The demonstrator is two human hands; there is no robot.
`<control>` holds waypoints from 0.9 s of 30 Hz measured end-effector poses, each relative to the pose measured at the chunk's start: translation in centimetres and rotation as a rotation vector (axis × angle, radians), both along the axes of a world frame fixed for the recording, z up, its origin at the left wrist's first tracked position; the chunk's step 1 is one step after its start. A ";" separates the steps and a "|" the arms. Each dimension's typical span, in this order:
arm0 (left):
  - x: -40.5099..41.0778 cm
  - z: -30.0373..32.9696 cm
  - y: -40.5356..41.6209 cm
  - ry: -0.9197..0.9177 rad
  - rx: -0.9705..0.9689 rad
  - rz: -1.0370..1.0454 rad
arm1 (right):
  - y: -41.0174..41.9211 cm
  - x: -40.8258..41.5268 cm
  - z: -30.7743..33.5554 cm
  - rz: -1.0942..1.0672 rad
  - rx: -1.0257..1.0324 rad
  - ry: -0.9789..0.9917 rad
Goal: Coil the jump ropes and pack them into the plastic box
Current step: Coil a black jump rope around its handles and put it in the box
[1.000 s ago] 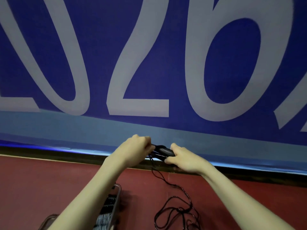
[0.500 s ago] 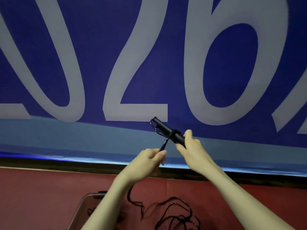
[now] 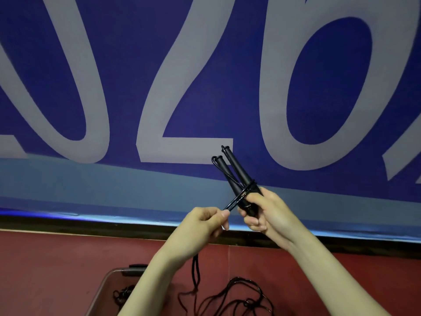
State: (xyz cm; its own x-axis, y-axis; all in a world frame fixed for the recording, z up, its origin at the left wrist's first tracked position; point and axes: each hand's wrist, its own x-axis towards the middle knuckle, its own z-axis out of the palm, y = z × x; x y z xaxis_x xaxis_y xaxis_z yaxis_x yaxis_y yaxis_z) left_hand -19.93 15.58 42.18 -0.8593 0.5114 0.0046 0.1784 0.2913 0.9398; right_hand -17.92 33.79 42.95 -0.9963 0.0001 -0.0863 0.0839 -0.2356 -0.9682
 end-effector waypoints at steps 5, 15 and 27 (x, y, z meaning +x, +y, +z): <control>-0.4 0.1 -0.1 -0.064 0.030 -0.117 | 1.2 0.6 0.8 0.155 -0.189 -0.002; -1.1 -1.2 -1.9 0.156 -0.175 -0.160 | 1.0 1.6 1.5 0.580 -0.068 -0.021; -2.0 -0.3 -2.5 0.060 -0.333 -0.318 | 0.8 0.8 0.9 0.974 0.570 -0.322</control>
State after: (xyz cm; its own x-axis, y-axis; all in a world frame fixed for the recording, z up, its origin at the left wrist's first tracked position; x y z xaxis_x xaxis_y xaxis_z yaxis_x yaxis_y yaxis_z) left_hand -21.96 13.05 41.87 -0.6630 0.7313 -0.1601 0.3588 0.4981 0.7894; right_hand -17.14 34.62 43.81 -0.5294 -0.6303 -0.5679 0.2499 0.5238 -0.8143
